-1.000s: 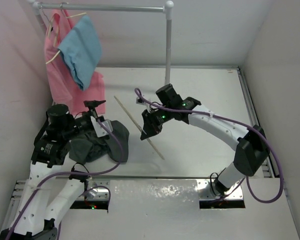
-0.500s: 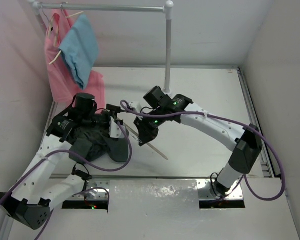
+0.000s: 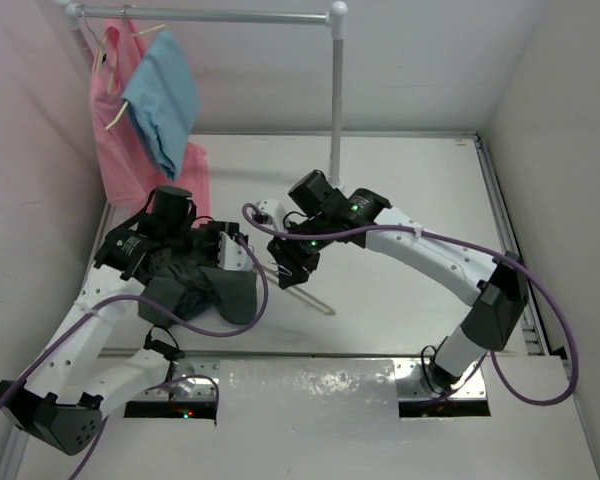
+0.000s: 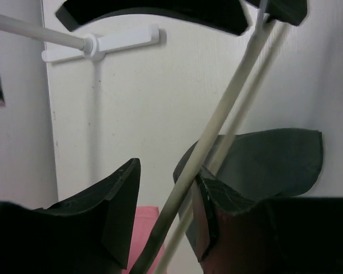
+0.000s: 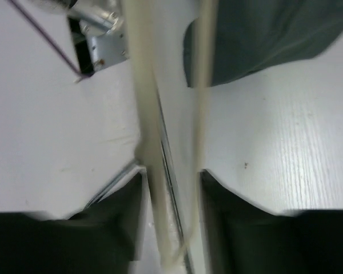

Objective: Place the t-shirt on the hanger
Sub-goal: Pick up the hanger from the clothesline.

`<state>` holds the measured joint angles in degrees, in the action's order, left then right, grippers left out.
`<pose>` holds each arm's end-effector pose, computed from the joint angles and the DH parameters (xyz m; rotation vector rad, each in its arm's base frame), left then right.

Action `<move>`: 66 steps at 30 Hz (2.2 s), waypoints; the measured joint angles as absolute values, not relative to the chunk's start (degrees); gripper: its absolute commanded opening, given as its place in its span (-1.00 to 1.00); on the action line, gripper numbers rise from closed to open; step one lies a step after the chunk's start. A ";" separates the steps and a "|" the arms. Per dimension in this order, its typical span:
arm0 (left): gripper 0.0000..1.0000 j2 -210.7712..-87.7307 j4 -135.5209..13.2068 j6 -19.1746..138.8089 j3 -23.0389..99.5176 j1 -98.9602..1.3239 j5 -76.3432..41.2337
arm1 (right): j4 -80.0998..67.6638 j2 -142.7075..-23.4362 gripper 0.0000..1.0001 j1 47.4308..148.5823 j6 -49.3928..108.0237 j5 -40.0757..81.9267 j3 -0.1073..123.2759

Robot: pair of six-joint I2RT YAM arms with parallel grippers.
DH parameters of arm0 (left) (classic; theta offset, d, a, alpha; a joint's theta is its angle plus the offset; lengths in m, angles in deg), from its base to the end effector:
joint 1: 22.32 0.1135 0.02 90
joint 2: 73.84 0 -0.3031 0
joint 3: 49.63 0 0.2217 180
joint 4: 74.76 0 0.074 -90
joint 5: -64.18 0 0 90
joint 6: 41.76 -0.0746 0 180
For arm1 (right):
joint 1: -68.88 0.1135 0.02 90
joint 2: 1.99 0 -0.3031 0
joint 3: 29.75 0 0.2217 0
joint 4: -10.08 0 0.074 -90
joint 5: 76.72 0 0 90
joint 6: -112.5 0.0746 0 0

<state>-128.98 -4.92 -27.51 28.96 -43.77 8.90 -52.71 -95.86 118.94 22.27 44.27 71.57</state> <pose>0.1180 -0.0920 0.3525 1.8315 1.2480 -0.2103 0.1880 0.2844 0.3312 -1.3278 2.2916 1.0103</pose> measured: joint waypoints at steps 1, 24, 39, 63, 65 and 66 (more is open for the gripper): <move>-1.00 -129.07 -4.71 -26.20 29.53 -43.77 9.03 | -52.28 -95.22 0.46 118.88 22.45 42.58 71.31; -1.00 -128.35 -20.25 12.67 24.11 -43.92 22.04 | -37.46 -62.48 0.72 118.05 16.22 32.09 49.54; -1.00 -129.11 -20.53 8.08 21.53 -43.86 17.87 | -14.22 -69.02 0.67 116.21 21.70 36.11 31.36; 1.00 -128.69 -27.28 19.27 22.95 -42.85 10.26 | -12.04 -69.17 -1.00 114.44 25.00 31.55 31.16; 1.00 -127.75 -28.36 20.86 22.43 -42.85 6.00 | -15.51 -68.43 -1.00 113.13 24.46 30.21 31.62; 0.99 -127.01 -28.77 21.60 22.17 -42.85 3.44 | -17.68 -67.90 -1.00 112.06 24.41 29.60 31.62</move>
